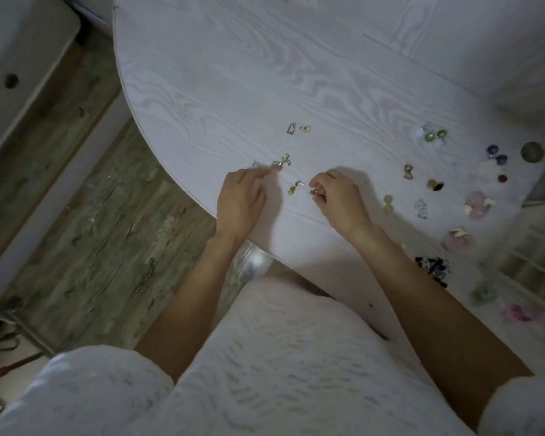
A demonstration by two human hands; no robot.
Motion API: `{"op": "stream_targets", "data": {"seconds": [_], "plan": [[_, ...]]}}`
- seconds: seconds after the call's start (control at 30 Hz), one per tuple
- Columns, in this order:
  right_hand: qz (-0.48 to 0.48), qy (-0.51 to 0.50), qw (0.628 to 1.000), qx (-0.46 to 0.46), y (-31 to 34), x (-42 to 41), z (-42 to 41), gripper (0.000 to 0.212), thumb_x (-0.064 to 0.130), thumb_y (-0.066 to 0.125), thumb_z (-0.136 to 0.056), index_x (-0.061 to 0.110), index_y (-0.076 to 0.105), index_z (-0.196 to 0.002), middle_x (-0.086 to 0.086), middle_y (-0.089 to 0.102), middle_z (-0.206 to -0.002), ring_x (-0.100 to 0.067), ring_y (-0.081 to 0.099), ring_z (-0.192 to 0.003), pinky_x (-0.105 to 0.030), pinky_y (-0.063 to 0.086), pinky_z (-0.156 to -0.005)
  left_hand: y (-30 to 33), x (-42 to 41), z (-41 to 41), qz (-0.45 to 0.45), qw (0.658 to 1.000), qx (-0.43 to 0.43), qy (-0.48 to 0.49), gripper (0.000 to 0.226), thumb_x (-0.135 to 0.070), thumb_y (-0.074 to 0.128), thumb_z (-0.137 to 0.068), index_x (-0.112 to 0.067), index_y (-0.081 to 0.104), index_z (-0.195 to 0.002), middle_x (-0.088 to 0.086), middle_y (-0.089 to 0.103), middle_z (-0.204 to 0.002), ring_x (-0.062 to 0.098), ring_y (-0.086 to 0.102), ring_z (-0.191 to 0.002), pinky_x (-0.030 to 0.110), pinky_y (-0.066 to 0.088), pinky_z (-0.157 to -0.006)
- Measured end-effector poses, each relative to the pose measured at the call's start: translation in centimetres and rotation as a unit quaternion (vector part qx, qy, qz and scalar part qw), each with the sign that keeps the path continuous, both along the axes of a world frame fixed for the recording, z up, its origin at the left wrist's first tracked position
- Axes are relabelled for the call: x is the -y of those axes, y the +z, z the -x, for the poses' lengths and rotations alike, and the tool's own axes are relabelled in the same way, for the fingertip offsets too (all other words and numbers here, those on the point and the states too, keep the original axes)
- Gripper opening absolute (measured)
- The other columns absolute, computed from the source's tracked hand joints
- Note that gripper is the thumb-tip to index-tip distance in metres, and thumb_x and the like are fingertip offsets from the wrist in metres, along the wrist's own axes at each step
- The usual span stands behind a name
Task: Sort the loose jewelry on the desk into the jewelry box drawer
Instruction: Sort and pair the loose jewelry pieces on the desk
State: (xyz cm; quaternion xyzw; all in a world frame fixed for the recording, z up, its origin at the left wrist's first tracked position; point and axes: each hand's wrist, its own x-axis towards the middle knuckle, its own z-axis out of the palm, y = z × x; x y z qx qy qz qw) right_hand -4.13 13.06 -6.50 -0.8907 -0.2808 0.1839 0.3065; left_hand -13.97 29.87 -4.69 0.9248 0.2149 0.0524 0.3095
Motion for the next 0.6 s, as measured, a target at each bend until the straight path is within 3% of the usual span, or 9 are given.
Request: {"op": "stream_targets", "data": {"seconds": [0.17, 0.3, 0.47, 0.6], "plan": [[0.011, 0.006, 1.000, -0.015, 0.3, 1.0, 1.5, 0.025, -0.006, 0.059, -0.082, 0.002, 0.062, -0.105, -0.015, 0.060, -0.103, -0.025, 0.060, -0.090, -0.037, 0.050, -0.086, 0.4, 2.5, 3.0, 0.079, 0.994, -0.043, 0.067, 0.033, -0.017, 0.064, -0.084, -0.018, 0.059, -0.116, -0.003, 0.064, -0.105, 0.008, 0.055, -0.083, 0.022, 0.045, -0.077], [0.011, -0.032, 0.999, -0.011, 0.5, 1.4, 2.2, 0.032, -0.004, 0.059, -0.083, 0.004, 0.059, -0.113, -0.014, 0.060, -0.105, -0.023, 0.059, -0.091, -0.036, 0.050, -0.086, -0.5, 3.6, 1.7, 0.110, 0.988, -0.053, 0.094, 0.035, -0.028, 0.067, -0.082, -0.021, 0.060, -0.116, -0.003, 0.062, -0.101, 0.006, 0.054, -0.082, 0.023, 0.047, -0.079], [-0.010, -0.063, 0.998, 0.010, 0.3, 0.6, 2.1, 0.029, 0.004, 0.066, -0.081, 0.006, 0.062, -0.109, -0.011, 0.060, -0.104, -0.020, 0.061, -0.083, -0.030, 0.050, -0.078, -1.8, 3.7, -1.2, 0.087, 0.994, -0.039, 0.056, 0.032, -0.032, 0.066, -0.081, -0.023, 0.060, -0.112, -0.002, 0.061, -0.102, 0.009, 0.055, -0.085, 0.021, 0.043, -0.078], [0.002, -0.063, 0.998, 0.024, 0.2, -0.4, 1.6, 0.021, 0.005, 0.067, -0.081, 0.005, 0.063, -0.102, -0.010, 0.063, -0.093, -0.020, 0.060, -0.078, -0.036, 0.052, -0.076, -2.1, 3.4, -2.3, 0.059, 0.998, -0.033, 0.009, 0.018, -0.022, 0.065, -0.082, -0.017, 0.064, -0.098, 0.001, 0.064, -0.094, 0.018, 0.058, -0.086, 0.028, 0.046, -0.075]]}}
